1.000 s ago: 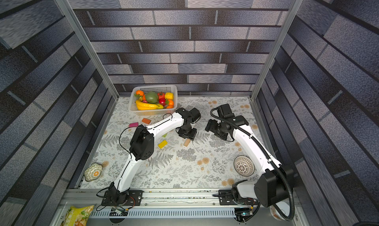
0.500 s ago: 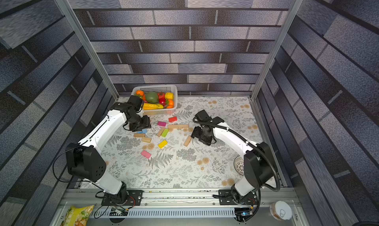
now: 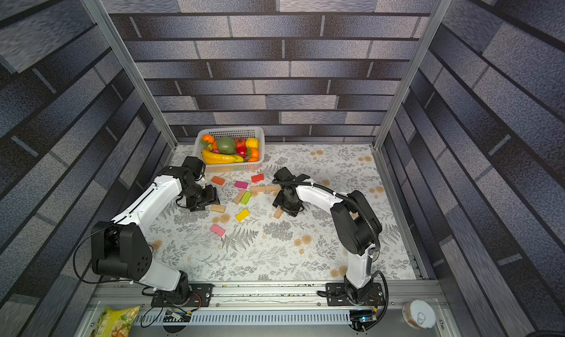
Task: Assemble the number 7 with building blocks
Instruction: Assemble the building block at the center of the board.
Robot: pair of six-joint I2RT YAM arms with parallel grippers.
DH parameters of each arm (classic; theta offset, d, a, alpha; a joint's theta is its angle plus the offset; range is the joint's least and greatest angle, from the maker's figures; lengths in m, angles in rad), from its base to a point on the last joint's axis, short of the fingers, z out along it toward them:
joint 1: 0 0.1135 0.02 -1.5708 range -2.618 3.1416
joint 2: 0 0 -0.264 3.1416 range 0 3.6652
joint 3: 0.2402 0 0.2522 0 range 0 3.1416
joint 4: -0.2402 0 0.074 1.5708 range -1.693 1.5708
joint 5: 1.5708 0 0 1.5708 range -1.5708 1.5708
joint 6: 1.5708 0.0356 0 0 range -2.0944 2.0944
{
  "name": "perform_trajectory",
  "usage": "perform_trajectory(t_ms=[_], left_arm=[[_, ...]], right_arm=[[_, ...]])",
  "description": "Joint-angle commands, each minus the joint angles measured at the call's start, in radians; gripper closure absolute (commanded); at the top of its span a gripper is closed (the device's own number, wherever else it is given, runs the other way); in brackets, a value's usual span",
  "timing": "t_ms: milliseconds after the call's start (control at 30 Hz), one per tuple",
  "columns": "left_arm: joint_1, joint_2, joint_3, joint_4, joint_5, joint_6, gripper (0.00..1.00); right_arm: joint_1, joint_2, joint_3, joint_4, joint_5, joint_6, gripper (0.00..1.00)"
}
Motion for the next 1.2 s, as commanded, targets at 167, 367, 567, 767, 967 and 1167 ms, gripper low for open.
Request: perform_trajectory(t_ms=[167,367,567,767,967,1167], left_arm=[[0.012,-0.04,-0.017,0.0,0.005,0.025,0.28],[0.027,-0.056,-0.033,0.001,0.005,0.031,0.26],[0.041,-0.075,-0.058,0.009,0.016,0.032,0.26],[0.048,-0.102,-0.098,0.025,0.024,0.02,0.25],[0.054,-0.114,-0.116,0.036,0.028,0.012,0.25],[0.057,-0.107,-0.109,0.047,0.033,-0.002,0.25]], right_arm=[[0.039,0.091,0.098,-0.038,-0.003,-0.002,0.36],[0.044,0.121,0.11,-0.062,-0.002,-0.01,0.47],[0.044,0.135,0.139,-0.095,0.005,-0.044,0.66],[0.044,0.187,0.185,-0.145,0.003,-0.11,0.72],[0.044,0.194,0.235,-0.221,0.029,-0.226,0.74],[0.042,0.184,0.257,-0.286,0.087,-0.389,0.74]])
